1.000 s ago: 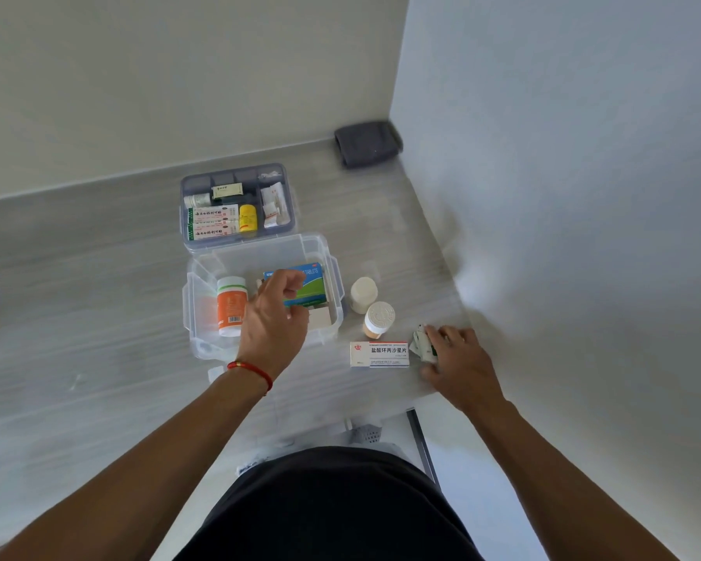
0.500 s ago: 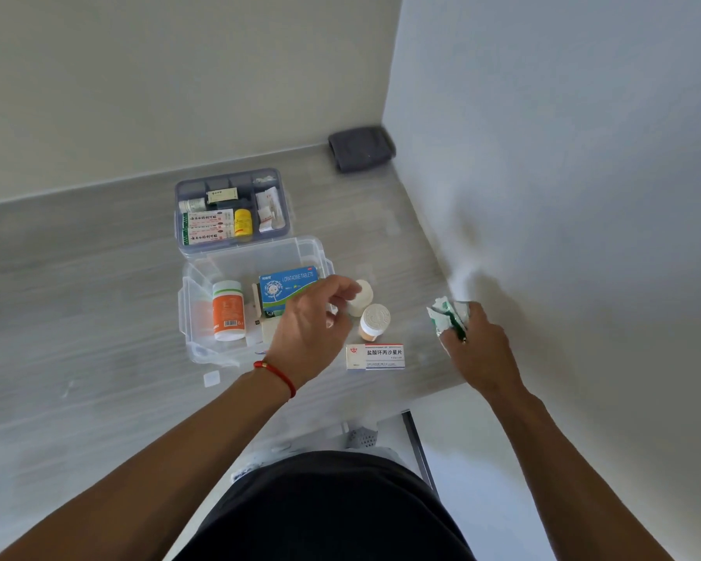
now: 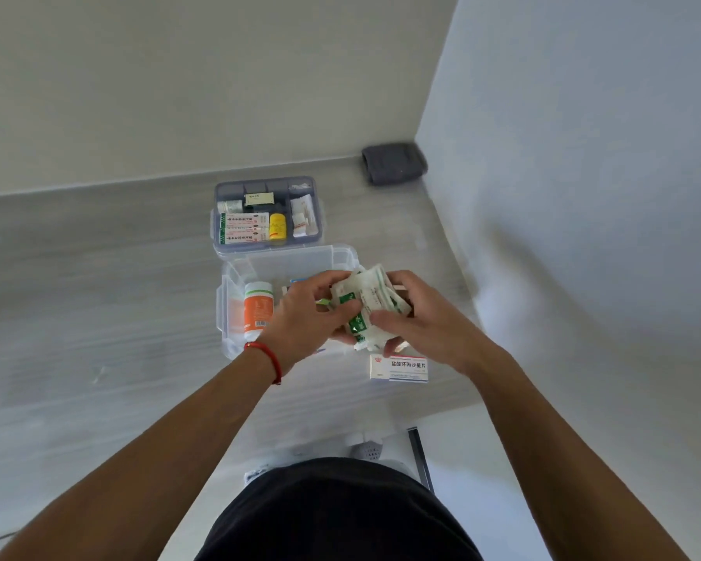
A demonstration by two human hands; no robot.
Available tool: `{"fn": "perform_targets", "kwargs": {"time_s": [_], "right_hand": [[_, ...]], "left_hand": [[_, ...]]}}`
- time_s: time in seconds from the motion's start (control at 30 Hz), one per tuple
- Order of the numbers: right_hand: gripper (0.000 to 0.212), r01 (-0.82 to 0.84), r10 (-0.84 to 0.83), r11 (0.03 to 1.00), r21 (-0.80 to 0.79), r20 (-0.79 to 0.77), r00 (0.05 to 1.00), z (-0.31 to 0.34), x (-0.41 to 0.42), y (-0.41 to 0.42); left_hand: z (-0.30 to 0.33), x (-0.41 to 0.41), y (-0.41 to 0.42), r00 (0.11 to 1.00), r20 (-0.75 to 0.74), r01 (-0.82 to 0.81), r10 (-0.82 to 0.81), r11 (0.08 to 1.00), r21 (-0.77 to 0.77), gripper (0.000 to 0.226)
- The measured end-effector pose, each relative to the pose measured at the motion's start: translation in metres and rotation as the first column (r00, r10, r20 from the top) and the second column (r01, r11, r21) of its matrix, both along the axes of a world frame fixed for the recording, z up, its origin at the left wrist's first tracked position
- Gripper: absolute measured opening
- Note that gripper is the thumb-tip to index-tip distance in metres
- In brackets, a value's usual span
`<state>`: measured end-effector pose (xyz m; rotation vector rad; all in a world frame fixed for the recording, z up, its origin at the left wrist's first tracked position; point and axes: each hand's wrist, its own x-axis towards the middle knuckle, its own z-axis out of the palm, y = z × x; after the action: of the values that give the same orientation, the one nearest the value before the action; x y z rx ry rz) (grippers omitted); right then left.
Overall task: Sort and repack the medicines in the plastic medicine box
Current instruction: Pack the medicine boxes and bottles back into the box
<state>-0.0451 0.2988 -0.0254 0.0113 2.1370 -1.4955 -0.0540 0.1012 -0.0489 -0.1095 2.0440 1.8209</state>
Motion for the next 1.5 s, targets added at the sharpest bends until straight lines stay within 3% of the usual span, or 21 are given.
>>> {"fn": "perform_targets", "kwargs": {"time_s": [0.07, 0.13, 0.2, 0.3, 0.37, 0.5, 0.63, 0.8, 0.9, 0.97, 1.07, 1.27, 1.37, 1.43, 1.5], "right_hand": [[0.034, -0.080, 0.088, 0.993, 0.086, -0.095, 0.992, -0.002, -0.011, -0.014], [0.029, -0.126, 0.159, 0.975, 0.182, -0.181, 0.971, -0.003, -0.025, -0.026], [0.030, -0.149, 0.256, 0.933, 0.327, -0.312, 0.915, -0.005, -0.042, -0.037], [0.035, -0.190, 0.425, 0.844, 0.501, -0.410, 0.807, -0.017, -0.062, -0.052], [0.035, -0.200, 0.492, 0.789, 0.581, -0.403, 0.772, -0.029, -0.070, -0.062], [0.039, -0.206, 0.581, 0.671, 0.712, -0.333, 0.743, -0.052, -0.076, -0.074], [0.042, -0.162, 0.607, 0.582, 0.797, -0.293, 0.739, -0.069, -0.075, -0.076], [0.030, -0.204, 0.670, 0.446, 0.872, -0.174, 0.722, -0.077, -0.072, -0.080], [0.025, -0.263, 0.720, 0.353, 0.898, -0.081, 0.690, -0.071, -0.074, -0.084], [0.028, -0.263, 0.709, 0.367, 0.892, -0.085, 0.700, -0.066, -0.076, -0.082], [0.036, -0.230, 0.653, 0.483, 0.845, -0.172, 0.738, -0.064, -0.078, -0.072], [0.026, -0.086, 0.468, 0.735, 0.673, -0.411, 0.783, -0.066, -0.065, -0.041], [0.023, 0.081, 0.242, 0.861, 0.502, -0.545, 0.803, -0.063, -0.051, -0.021], [0.022, 0.234, 0.075, 0.886, 0.400, -0.622, 0.779, -0.064, -0.040, -0.006], [0.021, 0.335, -0.001, 0.855, 0.397, -0.644, 0.765, -0.069, -0.029, 0.009]], "left_hand": [[0.000, -0.004, -0.016, 0.998, -0.031, -0.064, 0.063, 0.997, -0.033, 0.026], [-0.004, -0.012, -0.033, 0.990, -0.127, -0.089, 0.067, 0.981, -0.174, 0.026], [-0.005, -0.020, -0.050, 0.970, -0.242, -0.097, 0.015, 0.939, -0.330, 0.035], [-0.005, -0.029, -0.066, 0.943, -0.318, -0.041, -0.099, 0.913, -0.405, 0.053], [-0.010, -0.032, -0.067, 0.923, -0.338, -0.008, -0.183, 0.871, -0.492, 0.051], [-0.037, -0.036, -0.060, 0.913, -0.326, -0.013, -0.246, 0.780, -0.625, 0.028], [-0.053, -0.037, -0.050, 0.932, -0.226, 0.045, -0.283, 0.709, -0.703, 0.019], [-0.061, -0.036, -0.047, 0.942, -0.099, 0.132, -0.321, 0.626, -0.769, 0.017], [-0.059, -0.043, -0.045, 0.911, 0.003, 0.240, -0.412, 0.523, -0.818, 0.021], [-0.058, -0.051, -0.044, 0.883, 0.069, 0.318, -0.463, 0.486, -0.814, 0.025], [-0.058, -0.058, -0.047, 0.860, 0.128, 0.402, -0.495, 0.500, -0.767, 0.028], [-0.062, -0.046, -0.051, 0.936, -0.016, 0.233, -0.351, 0.654, -0.720, 0.022], [-0.064, -0.042, -0.046, 0.964, -0.061, 0.147, -0.260, 0.707, -0.691, 0.019], [-0.066, -0.040, -0.042, 0.972, -0.055, 0.126, -0.227, 0.709, -0.694, 0.020], [-0.067, -0.040, -0.040, 0.976, -0.033, 0.130, -0.214, 0.704, -0.698, 0.022]]}}
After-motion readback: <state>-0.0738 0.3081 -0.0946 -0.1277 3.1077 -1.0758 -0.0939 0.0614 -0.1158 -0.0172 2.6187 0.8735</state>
